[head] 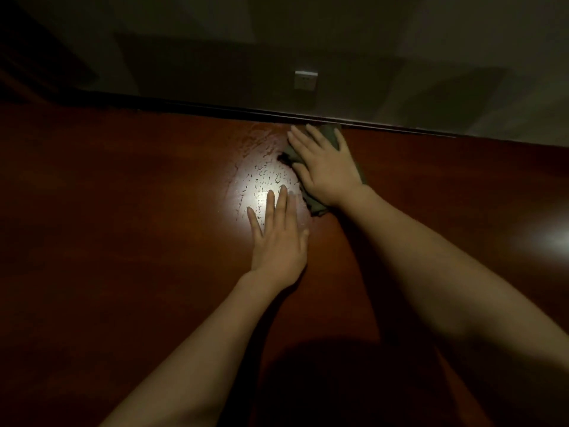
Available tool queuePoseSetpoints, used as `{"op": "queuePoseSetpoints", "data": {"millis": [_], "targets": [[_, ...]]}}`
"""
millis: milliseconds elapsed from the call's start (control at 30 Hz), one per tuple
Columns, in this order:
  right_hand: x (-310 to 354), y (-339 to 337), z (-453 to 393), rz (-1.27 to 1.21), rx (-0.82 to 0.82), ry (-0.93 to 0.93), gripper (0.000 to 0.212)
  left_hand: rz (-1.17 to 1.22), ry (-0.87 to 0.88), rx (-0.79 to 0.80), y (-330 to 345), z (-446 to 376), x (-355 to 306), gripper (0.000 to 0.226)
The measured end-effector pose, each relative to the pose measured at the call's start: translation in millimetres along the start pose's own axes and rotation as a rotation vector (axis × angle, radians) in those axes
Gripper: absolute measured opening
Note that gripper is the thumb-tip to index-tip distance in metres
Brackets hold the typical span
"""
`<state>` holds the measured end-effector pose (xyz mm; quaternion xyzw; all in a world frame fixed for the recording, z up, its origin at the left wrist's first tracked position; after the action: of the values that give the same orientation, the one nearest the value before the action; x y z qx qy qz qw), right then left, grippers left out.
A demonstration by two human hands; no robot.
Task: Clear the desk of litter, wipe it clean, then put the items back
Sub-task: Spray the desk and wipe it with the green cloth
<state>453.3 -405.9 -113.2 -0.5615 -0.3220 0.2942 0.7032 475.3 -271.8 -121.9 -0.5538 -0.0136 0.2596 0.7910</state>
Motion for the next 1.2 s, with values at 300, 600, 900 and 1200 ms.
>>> {"op": "queuePoseSetpoints", "data": {"millis": [300,600,900,1200], "targets": [[88.0,33.7,123.4,-0.016,0.0,0.001,0.065,0.162,-0.125,-0.083,-15.0,96.0,65.6,0.06],[181.1,61.3,246.0,0.059,-0.066,0.066,0.056,0.179,-0.109,-0.013,24.5,206.1,100.5,0.059],[255.9,92.9,349.2,0.017,-0.049,0.135,0.057,0.146,-0.057,0.005,46.9,284.7,142.8,0.06],[321.7,103.1,366.5,-0.043,0.03,0.124,0.058,0.137,-0.031,0.015,43.4,304.4,153.8,0.061]]}}
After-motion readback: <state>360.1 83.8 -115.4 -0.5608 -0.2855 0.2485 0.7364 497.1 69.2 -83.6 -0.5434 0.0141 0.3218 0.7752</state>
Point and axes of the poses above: each hand's wrist, its own z-axis away from the middle knuckle, its own y-axis out of the palm, x = y × z, the point moved 10 cm from there along -z, towards the middle knuckle, and after that the axes turned 7 degrees about -y, right-handed, at the moved point
